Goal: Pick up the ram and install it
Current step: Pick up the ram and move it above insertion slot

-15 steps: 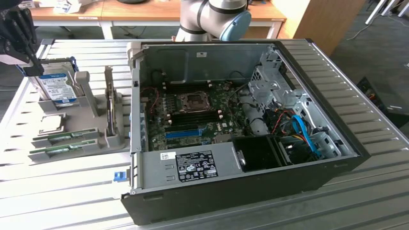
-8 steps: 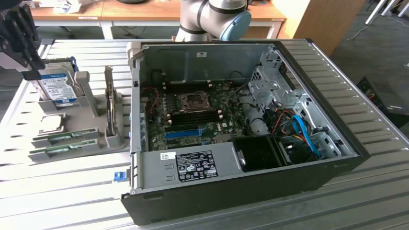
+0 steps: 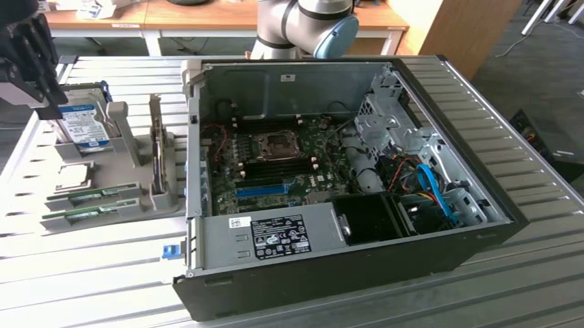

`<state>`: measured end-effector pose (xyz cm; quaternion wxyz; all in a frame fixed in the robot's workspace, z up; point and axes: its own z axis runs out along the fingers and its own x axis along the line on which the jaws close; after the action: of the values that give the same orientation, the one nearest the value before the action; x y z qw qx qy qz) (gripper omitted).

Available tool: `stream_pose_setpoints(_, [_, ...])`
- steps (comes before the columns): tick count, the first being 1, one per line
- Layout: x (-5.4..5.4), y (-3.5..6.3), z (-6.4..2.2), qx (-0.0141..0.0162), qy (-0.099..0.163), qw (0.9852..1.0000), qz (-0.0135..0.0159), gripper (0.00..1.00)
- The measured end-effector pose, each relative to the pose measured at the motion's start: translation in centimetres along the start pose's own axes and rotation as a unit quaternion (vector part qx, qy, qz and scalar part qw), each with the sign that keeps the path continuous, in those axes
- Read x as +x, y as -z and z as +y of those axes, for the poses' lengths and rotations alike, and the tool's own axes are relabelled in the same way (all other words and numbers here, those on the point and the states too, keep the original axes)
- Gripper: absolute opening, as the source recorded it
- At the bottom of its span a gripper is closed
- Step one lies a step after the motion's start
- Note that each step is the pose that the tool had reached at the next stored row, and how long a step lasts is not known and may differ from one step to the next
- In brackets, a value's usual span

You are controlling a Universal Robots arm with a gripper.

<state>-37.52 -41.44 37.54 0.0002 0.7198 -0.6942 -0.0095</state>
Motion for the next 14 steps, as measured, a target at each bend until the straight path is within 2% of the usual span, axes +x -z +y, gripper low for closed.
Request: stream_pose_setpoints(14, [0.0,-2.54,-0.02,0.0002,0.000,1.0000,0.0000,0.36])
